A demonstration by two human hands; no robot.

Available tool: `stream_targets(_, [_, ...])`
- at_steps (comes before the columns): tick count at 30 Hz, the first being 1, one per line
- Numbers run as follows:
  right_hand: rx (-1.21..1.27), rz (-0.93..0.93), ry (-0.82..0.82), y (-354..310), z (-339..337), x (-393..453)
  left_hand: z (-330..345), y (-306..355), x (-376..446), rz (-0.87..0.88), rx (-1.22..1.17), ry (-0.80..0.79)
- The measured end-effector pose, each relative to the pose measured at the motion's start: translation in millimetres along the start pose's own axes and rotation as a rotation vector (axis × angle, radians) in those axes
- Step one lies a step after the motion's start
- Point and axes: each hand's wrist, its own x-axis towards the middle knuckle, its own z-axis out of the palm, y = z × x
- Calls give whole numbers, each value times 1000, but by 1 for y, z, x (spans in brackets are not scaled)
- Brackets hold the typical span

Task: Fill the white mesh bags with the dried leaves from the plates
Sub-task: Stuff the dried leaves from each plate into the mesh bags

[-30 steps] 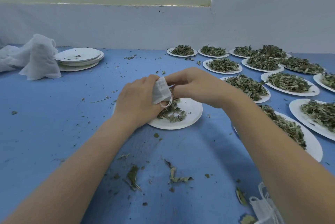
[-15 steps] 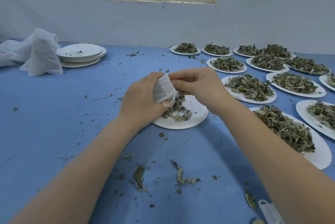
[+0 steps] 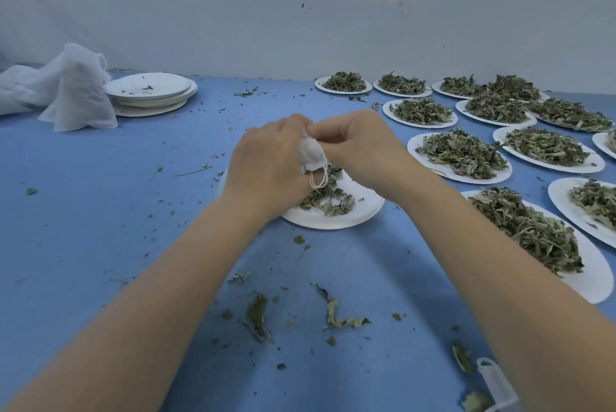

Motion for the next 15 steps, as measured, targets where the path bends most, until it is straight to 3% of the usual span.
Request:
stream_targets(3, [-118,-4,-216,2,-4,-2,-4,-5,1,-14,-40,-104])
stream_targets(5, [-145,-15,-271,3,-7,-1,-7,-10,4,-28,-67,-173])
stream_targets(11, [74,-38,15,11,-7,5,-19,-23,11,-92,-41,-165])
stream_targets(13, [-218,-17,109,21,-4,6,-17,-28,10,-127,-71,-165])
stream_targets(15, [-627,-15,-1,33,-1,5,-13,-32,9,-166,-126,-157])
